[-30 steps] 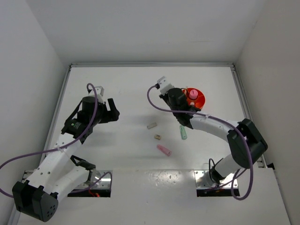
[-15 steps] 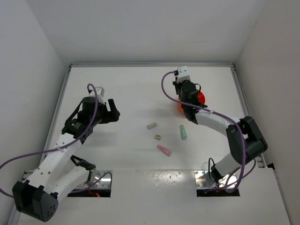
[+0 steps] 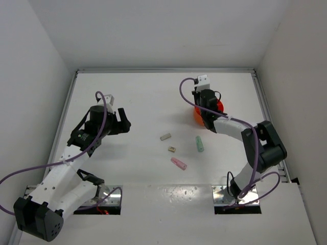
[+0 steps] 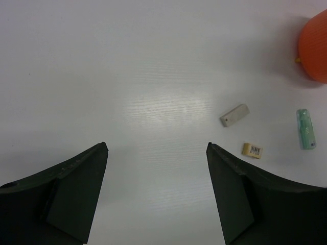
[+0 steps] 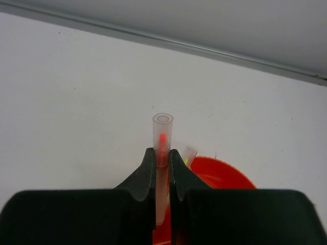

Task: Sort the stationery into containers
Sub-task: Place the pen in the storage box, then pick up the stationery from the center of the board.

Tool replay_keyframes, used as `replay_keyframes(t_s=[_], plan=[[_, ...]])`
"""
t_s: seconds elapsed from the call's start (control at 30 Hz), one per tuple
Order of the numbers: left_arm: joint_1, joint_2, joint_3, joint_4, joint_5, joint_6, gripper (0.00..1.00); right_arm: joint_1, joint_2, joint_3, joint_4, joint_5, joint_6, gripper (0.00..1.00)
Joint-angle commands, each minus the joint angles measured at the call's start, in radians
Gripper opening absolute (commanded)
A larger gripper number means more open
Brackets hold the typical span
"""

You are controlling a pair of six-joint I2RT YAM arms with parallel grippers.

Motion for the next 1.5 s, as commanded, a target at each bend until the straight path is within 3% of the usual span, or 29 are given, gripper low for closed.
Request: replay_keyframes(t_s=[0.0,0.27,0.5,0.67,0.7,0.8,0.83,0.87,0.9,0.93,0.97,1.03,1.07,1.13,1.17,1.2,1.27,1.3,1.33,1.37,1.4,1.47], plan=[[0.009,-0.012,0.000,0.031,0.008,0.008,0.84,-0.012,0.030,-0.002,0.011,-0.052,0.038,0.00],[0.009,-0.012,0.000,0.031,0.008,0.008,0.84,-0.012,0.040,0.007,-0.020,-0.091,0.027,0.00],[0.009,-0.022,0.000,0.031,0.008,0.008,0.84,-0.021,0.040,0.027,-0.085,-0.112,0.018,0.50],[0.009,-0.022,0.000,0.042,0.029,0.008,0.81,-0.021,-0.006,0.027,-0.095,-0.144,0.008,0.57],[0.009,-0.022,0.000,0.042,0.038,0.017,0.77,-0.021,-0.043,0.027,-0.107,-0.167,0.008,0.57],[0.009,0.001,-0.010,0.065,0.095,0.026,0.27,-0.021,-0.144,0.027,-0.150,-0.297,0.008,0.57],[0.009,0.011,-0.010,0.079,0.135,0.026,0.17,-0.021,-0.169,0.027,-0.164,-0.351,0.008,0.55],[0.009,0.039,-0.010,0.079,0.156,0.036,0.04,-0.021,-0.192,0.027,-0.177,-0.473,0.008,0.47],[0.009,0.056,-0.010,0.090,0.182,0.045,0.00,-0.021,-0.212,0.039,-0.216,-0.539,-0.005,0.42],[0.009,0.076,0.001,0.090,0.231,0.045,0.00,-0.021,-0.235,0.039,-0.239,-0.614,-0.031,0.32],[-0.011,0.098,0.010,0.090,0.245,0.057,0.01,-0.021,-0.235,0.054,-0.269,-0.740,-0.048,0.05],[-0.063,0.165,0.036,0.090,0.230,0.071,0.11,-0.021,-0.235,0.100,-0.396,-0.883,-0.124,0.00],[-0.129,0.190,0.074,0.090,0.195,0.080,0.29,-0.021,-0.211,0.152,-0.467,-1.035,-0.177,0.03],[-0.194,0.294,0.125,0.052,0.164,0.108,0.52,-0.021,-0.168,0.217,-0.733,-1.161,-0.304,0.46],[-0.224,0.332,0.183,0.036,0.134,0.124,0.66,-0.021,-0.143,0.281,-0.830,-1.236,-0.437,0.60],[-0.276,0.374,0.214,0.015,0.102,0.135,0.69,-0.021,-0.120,0.304,-0.927,-1.261,-0.518,0.68],[-0.292,0.452,0.272,-0.027,0.033,0.135,0.70,-0.021,-0.080,0.317,-1.127,-1.281,-0.749,0.68],[-0.292,0.452,0.273,-0.027,0.002,0.135,0.70,-0.021,-0.080,0.305,-1.167,-1.281,-0.813,0.55],[-0.281,0.452,0.273,-0.036,-0.018,0.135,0.61,-0.006,-0.080,0.286,-1.181,-1.258,-0.861,0.48],[-0.266,0.431,0.273,-0.036,-0.040,0.106,0.32,0.005,-0.071,0.244,-1.157,-1.243,-0.895,0.37],[-0.231,0.405,0.262,-0.036,-0.117,0.082,0.00,0.020,-0.071,0.225,-1.115,-1.227,-0.895,0.17],[-0.200,0.330,0.201,0.004,-0.170,0.054,0.00,0.032,-0.031,0.212,-1.051,-1.227,-0.895,0.13]])
